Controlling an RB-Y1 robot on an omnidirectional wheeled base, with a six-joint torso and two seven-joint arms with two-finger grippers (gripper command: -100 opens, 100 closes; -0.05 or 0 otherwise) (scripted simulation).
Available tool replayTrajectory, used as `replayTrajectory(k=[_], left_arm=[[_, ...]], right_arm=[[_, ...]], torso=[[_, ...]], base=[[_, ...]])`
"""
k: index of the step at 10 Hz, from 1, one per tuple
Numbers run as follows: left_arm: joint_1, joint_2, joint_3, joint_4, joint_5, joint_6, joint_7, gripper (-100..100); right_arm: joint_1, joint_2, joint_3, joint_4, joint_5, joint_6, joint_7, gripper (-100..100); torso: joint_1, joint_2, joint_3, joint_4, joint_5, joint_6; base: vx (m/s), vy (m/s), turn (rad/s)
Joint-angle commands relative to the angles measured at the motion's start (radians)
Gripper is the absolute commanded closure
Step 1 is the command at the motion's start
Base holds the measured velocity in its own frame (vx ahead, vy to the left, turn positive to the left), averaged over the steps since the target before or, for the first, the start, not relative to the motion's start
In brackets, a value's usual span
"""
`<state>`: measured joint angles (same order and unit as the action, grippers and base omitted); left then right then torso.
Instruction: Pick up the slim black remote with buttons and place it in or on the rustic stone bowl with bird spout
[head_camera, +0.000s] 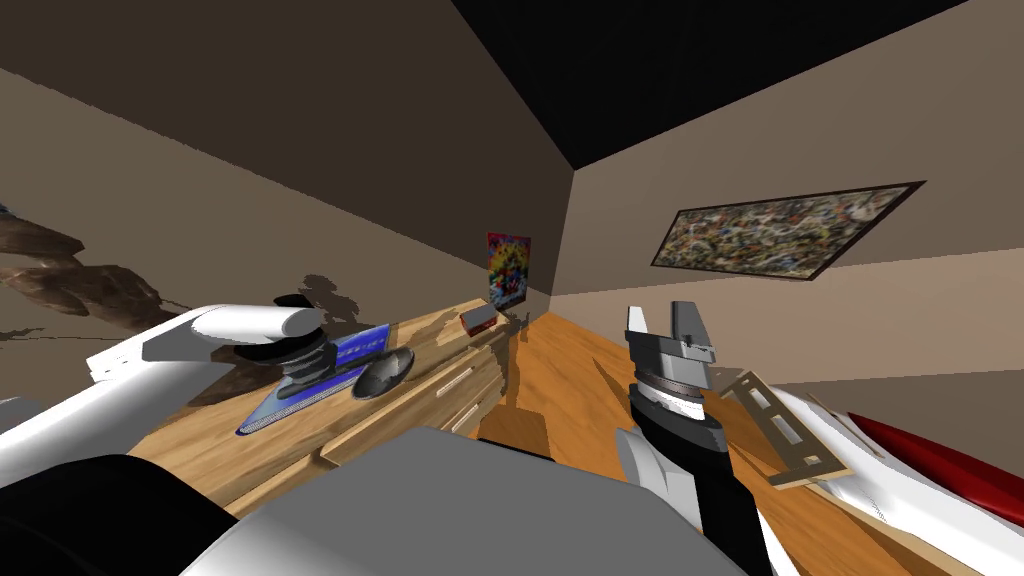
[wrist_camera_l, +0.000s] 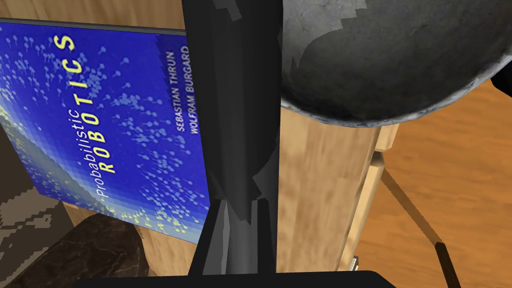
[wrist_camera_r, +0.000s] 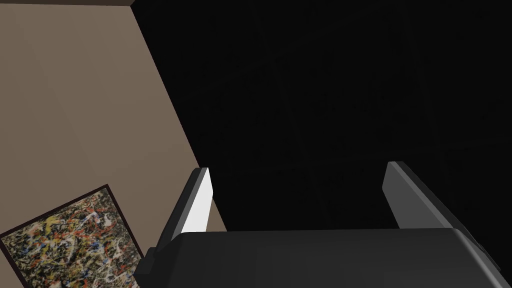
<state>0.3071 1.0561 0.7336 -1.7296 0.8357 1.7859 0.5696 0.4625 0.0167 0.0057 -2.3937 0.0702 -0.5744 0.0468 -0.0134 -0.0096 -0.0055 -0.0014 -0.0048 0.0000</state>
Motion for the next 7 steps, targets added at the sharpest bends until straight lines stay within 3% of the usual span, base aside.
replayTrajectory(k=[1, 4, 5, 7], left_arm=[[0.005, 0.026, 0.01, -0.006, 0.014, 0.027, 0.007, 100], [0.015, 0.062, 0.026, -0.017, 0.038, 0.108, 0.014, 100], [0.015, 0.062, 0.026, -0.017, 0.038, 0.117, 0.014, 100], [0.019, 0.075, 0.031, -0.021, 0.047, 0.183, 0.018, 100]], right_arm=[[0.0, 0.0, 0.0, 0.0, 0.0, 0.0, 0.0, 0], [0.0, 0.0, 0.0, 0.0, 0.0, 0.0, 0.0, 0], [0.0, 0.0, 0.0, 0.0, 0.0, 0.0, 0.0, 0], [0.0, 0.0, 0.0, 0.0, 0.0, 0.0, 0.0, 0]], torso=[[0.0, 0.0, 0.0, 0.0, 0.0, 0.0], [0.004, 0.001, 0.0, 0.0, 0.001, 0.0], [0.005, 0.002, 0.001, 0.0, 0.001, -0.001], [0.01, 0.005, 0.003, 0.0, 0.002, -0.001]], base=[[0.145, -0.137, 0.008], [0.111, -0.112, -0.003], [0.053, -0.06, 0.007], [0.045, -0.041, -0.007]])
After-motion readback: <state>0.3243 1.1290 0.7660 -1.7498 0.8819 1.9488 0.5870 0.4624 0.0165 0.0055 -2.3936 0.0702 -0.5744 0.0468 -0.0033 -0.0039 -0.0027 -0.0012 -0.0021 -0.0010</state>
